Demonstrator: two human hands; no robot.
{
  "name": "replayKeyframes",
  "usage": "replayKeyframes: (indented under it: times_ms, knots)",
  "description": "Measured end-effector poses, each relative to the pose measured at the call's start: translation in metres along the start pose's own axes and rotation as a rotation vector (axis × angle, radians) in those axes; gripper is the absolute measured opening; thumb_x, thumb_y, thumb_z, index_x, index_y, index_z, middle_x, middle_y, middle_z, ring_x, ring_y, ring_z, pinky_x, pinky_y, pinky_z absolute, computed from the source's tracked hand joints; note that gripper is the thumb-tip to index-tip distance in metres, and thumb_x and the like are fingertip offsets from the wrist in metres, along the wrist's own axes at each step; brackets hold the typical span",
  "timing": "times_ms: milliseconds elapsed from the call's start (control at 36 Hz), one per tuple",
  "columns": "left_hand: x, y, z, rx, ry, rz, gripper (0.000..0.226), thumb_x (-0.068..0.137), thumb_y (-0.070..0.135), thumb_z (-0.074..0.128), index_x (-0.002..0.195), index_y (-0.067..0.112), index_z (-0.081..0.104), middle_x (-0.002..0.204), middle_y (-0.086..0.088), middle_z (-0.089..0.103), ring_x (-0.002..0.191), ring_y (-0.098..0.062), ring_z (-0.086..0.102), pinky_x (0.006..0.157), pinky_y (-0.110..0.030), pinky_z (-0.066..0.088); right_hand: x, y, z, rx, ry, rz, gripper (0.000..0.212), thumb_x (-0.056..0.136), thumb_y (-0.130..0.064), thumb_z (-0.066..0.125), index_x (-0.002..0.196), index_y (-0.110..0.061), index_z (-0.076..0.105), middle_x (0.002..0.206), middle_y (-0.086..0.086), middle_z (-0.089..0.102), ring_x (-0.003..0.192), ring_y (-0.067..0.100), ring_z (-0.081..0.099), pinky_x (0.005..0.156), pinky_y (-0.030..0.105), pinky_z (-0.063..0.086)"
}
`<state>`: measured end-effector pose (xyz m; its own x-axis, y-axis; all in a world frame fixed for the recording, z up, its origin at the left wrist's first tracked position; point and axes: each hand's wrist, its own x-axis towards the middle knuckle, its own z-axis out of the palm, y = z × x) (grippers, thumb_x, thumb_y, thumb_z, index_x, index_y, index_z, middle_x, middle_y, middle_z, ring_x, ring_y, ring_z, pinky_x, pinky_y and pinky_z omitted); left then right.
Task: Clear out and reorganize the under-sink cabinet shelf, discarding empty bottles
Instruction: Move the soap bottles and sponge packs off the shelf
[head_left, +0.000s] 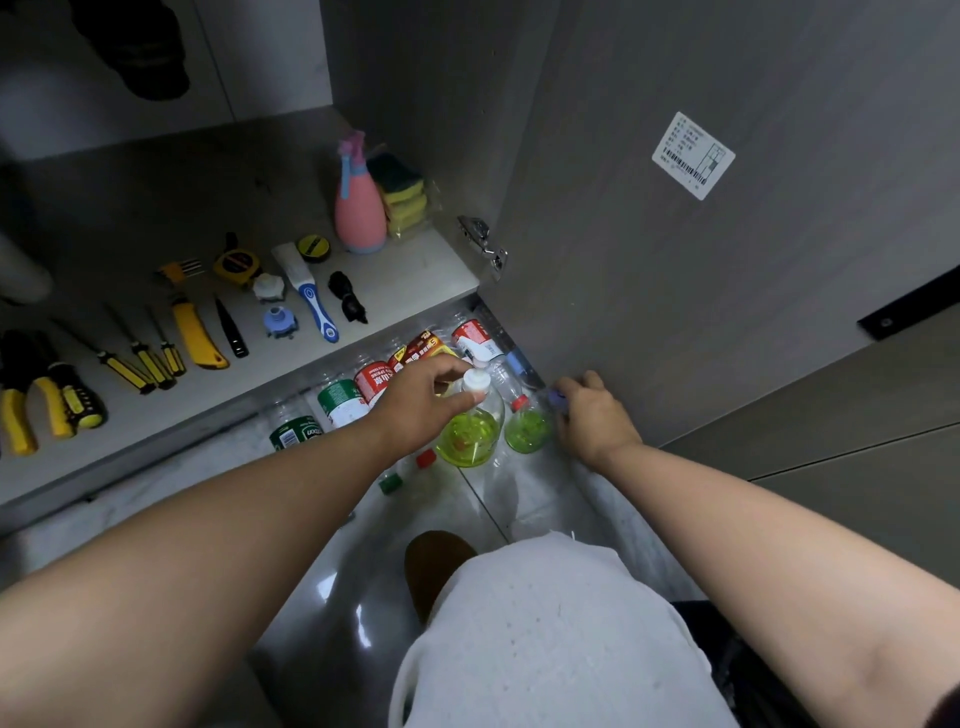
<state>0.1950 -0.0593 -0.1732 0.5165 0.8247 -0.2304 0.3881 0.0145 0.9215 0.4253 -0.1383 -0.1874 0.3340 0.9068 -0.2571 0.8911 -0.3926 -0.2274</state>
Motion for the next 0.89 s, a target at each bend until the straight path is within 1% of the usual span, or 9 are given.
replayKeyframes:
  times_ms: [111, 222, 361, 417, 500, 583, 694, 806, 889]
  knots:
    - [0.002, 0.003, 0.003, -0.006, 0.002, 0.014, 0.034, 0.089, 0.021, 0.078, 0.122, 0.017, 0.072, 0.123, 0.004, 0.07, 0.115, -0.017, 0.062, 0.105, -0.044, 0.05, -0.011, -0.011, -0.001, 0.012, 0.116, -0.045, 0.039, 0.087, -0.022, 0.06, 0.125, -0.02, 0.052, 0.124, 0.009, 0.038, 0.092, 0.037, 0.06, 0.076, 0.04, 0.051]
    - [0.001, 0.007, 0.007, -0.007, 0.006, 0.036, 0.033, 0.088, 0.019, 0.079, 0.12, 0.015, 0.073, 0.118, 0.003, 0.072, 0.111, -0.016, 0.064, 0.104, -0.044, 0.051, -0.02, -0.033, -0.002, 0.452, -0.025, -0.129, 0.054, 0.083, -0.016, 0.066, 0.134, -0.029, 0.053, 0.118, 0.0, 0.044, 0.093, 0.012, 0.058, 0.088, 0.033, 0.05]
    - [-0.005, 0.005, 0.011, 0.048, -0.018, 0.06, 0.031, 0.088, 0.019, 0.078, 0.119, 0.015, 0.074, 0.115, 0.002, 0.073, 0.107, -0.016, 0.066, 0.101, -0.044, 0.053, -0.024, -0.058, -0.007, 0.772, -0.087, -0.137, 0.037, 0.081, -0.033, 0.071, 0.115, -0.037, 0.059, 0.1, -0.004, 0.045, 0.076, 0.001, 0.049, 0.071, 0.013, 0.041]
    - [-0.009, 0.001, 0.012, 0.065, -0.03, 0.063, 0.028, 0.088, 0.022, 0.078, 0.116, 0.018, 0.075, 0.113, 0.003, 0.074, 0.106, -0.017, 0.066, 0.099, -0.044, 0.053, -0.023, -0.062, -0.011, 0.691, -0.02, -0.158, 0.03, 0.083, -0.036, 0.075, 0.109, -0.029, 0.063, 0.096, -0.005, 0.047, 0.072, 0.002, 0.048, 0.066, 0.011, 0.039]
    - [-0.014, -0.004, 0.017, 0.091, -0.021, 0.021, 0.032, 0.086, 0.027, 0.08, 0.117, 0.022, 0.074, 0.118, 0.003, 0.073, 0.109, -0.018, 0.065, 0.097, -0.044, 0.055, -0.024, -0.066, -0.016, 0.517, 0.075, -0.225, 0.017, 0.088, -0.027, 0.074, 0.085, -0.014, 0.063, 0.08, -0.003, 0.054, 0.065, 0.008, 0.05, 0.061, 0.021, 0.039]
    - [-0.015, -0.006, 0.019, 0.102, -0.024, -0.005, 0.034, 0.085, 0.031, 0.081, 0.118, 0.027, 0.075, 0.119, 0.004, 0.074, 0.109, -0.017, 0.066, 0.095, -0.043, 0.056, -0.027, -0.065, -0.019, 0.446, 0.067, -0.217, 0.021, 0.088, -0.018, 0.07, 0.072, -0.024, 0.057, 0.067, -0.001, 0.062, 0.065, 0.017, 0.063, 0.059, 0.028, 0.047]
    - [-0.014, -0.008, 0.016, 0.196, -0.062, -0.024, 0.04, 0.089, 0.029, 0.077, 0.128, 0.027, 0.069, 0.132, 0.002, 0.066, 0.116, -0.015, 0.06, 0.092, -0.035, 0.054, -0.031, -0.056, -0.008, 0.326, 0.047, -0.165, 0.011, 0.08, -0.019, 0.068, 0.074, -0.019, 0.06, 0.066, 0.002, 0.062, 0.066, 0.024, 0.062, 0.06, 0.036, 0.05]
    - [-0.009, -0.014, 0.005, 0.318, -0.11, -0.052, 0.032, 0.095, 0.026, 0.07, 0.127, 0.026, 0.067, 0.134, -0.001, 0.061, 0.114, -0.022, 0.062, 0.077, -0.028, 0.053, -0.03, -0.043, 0.011, 0.198, -0.042, -0.131, 0.011, 0.082, -0.022, 0.066, 0.077, -0.023, 0.056, 0.076, 0.003, 0.064, 0.073, 0.026, 0.061, 0.06, 0.032, 0.045]
    - [-0.009, -0.018, -0.01, 0.421, -0.167, -0.063, 0.03, 0.097, 0.027, 0.067, 0.127, 0.024, 0.067, 0.135, -0.002, 0.062, 0.112, -0.021, 0.064, 0.09, -0.038, 0.058, -0.022, -0.035, 0.023, 0.17, -0.102, -0.095, 0.003, 0.086, -0.024, 0.066, 0.088, -0.026, 0.067, 0.086, 0.002, 0.068, 0.083, 0.027, 0.065, 0.067, 0.026, 0.043]
